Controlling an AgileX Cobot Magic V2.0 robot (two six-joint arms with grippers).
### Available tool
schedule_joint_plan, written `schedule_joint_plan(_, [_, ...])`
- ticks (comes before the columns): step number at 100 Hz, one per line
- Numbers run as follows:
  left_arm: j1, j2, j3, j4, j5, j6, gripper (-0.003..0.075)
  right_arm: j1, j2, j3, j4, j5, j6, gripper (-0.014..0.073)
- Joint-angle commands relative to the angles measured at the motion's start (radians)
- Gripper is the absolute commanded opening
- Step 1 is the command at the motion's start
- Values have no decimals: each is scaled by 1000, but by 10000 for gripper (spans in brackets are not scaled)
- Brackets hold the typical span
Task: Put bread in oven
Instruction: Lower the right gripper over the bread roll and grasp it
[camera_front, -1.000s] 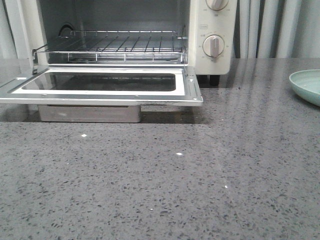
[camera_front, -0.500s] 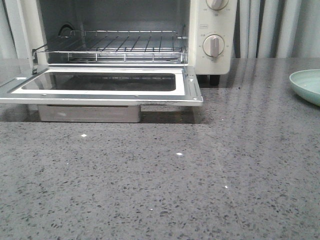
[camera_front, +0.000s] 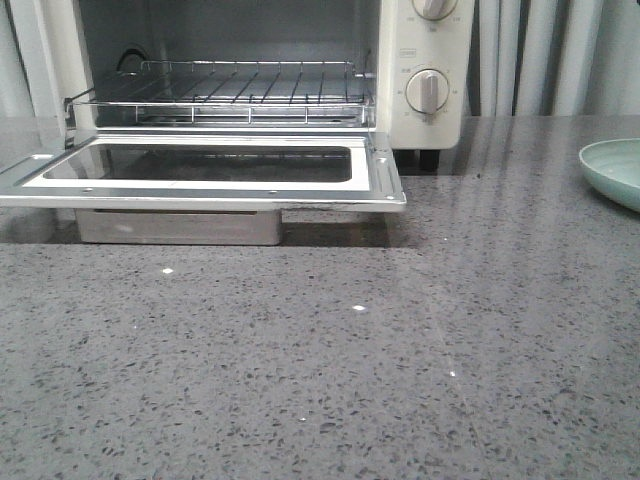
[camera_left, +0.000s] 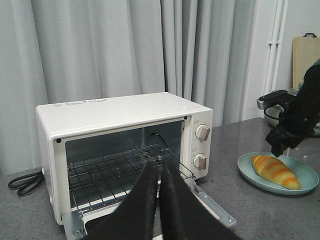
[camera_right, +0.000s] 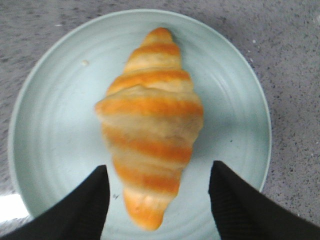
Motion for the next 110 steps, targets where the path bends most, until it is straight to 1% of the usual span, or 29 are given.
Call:
schedule_joint_plan(1, [-9, 14, -23, 5, -72, -4, -21, -43, -12, -34, 5, -53, -3, 393])
schedule_joint_plan(16, [-9, 14, -23, 9, -74, -4, -22, -94, 16, -34, 91, -97, -16, 392])
schedule_joint_plan(37, [-9, 14, -23, 9, -76, -4, -22, -98, 53, -34, 113, -131, -23, 388])
schedule_joint_plan(45, [-9, 16, -23, 9, -77, -4, -22, -98, 83, -34, 115, -129, -23, 359])
schedule_joint_plan(61, [-9, 16, -23, 9, -77, -4, -22, -98, 130, -32, 115, -120, -23, 281])
schedule_joint_plan(70, [-9, 16, -23, 9, -77, -4, -22, -98, 134, -32, 115, -120, -23, 213])
schedule_joint_plan(80, [-9, 16, -23, 19, -75, -4, -22, -98, 134, -32, 115, -116, -23, 89])
schedule_joint_plan(85, [-7, 16, -23, 32, -73, -4, -22, -98, 134, -32, 115, -109, -23, 2])
schedule_joint_plan(91, [3, 16, -25, 55, -71, -4, -22, -98, 132, -32, 115, -99, -23, -78])
schedule_joint_plan(98, [21, 16, -40, 94, -52, -4, -22, -98, 118, -32, 115, -95, -23, -74])
schedule_joint_plan(110, [80, 16, -94, 174, 36, -4, -22, -89, 68, -32, 115, -95, -46, -74])
